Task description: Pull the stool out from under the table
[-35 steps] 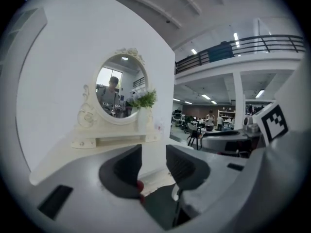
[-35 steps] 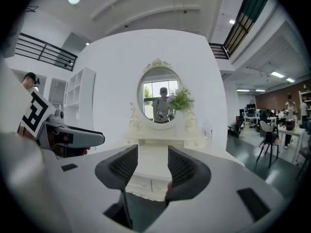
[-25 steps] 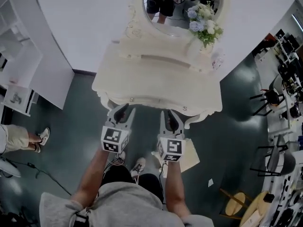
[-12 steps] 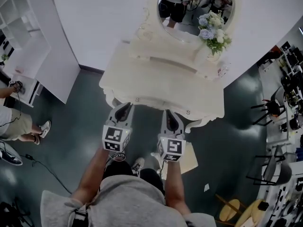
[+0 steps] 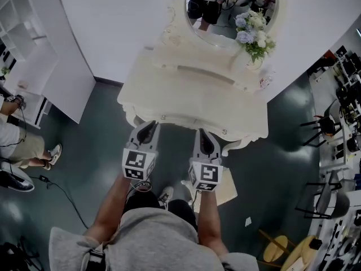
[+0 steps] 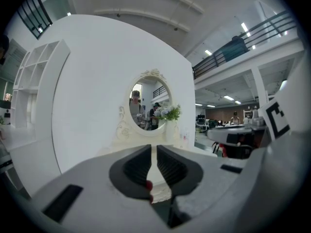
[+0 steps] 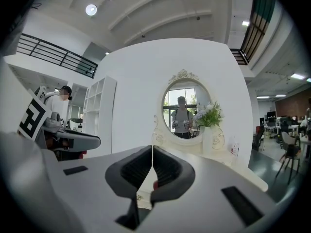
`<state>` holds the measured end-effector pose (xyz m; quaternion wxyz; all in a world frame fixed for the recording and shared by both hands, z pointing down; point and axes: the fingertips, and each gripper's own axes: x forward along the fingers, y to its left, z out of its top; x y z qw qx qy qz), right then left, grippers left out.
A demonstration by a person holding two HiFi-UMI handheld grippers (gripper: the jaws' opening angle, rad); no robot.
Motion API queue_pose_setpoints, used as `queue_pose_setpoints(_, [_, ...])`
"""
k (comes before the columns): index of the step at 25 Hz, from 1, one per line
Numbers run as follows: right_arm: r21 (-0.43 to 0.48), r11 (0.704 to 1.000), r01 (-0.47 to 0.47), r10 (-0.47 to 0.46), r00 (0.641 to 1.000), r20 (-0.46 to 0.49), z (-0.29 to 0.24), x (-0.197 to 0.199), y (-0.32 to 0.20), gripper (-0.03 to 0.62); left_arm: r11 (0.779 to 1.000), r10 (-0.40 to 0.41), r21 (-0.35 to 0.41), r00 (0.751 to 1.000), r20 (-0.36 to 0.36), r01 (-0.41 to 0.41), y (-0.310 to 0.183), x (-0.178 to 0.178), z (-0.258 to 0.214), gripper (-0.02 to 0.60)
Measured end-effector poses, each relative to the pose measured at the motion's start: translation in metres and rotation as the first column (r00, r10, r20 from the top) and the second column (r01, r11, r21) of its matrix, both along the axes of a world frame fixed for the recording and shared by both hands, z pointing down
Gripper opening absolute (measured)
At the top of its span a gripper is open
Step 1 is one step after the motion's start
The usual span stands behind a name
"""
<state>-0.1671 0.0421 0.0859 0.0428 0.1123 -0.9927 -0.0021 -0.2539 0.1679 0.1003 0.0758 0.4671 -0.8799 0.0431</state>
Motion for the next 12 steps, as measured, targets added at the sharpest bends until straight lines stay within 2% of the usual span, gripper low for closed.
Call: queue_pose_setpoints(12, [0.001, 1.000, -0.002, 0.002, 1.000, 0.013, -0.0029, -0.0019, -0.0034, 0.020, 1.000, -0.002, -0.014, 1.000, 0.006, 0.002, -0.0023, -0.0023, -0.0004, 0.038])
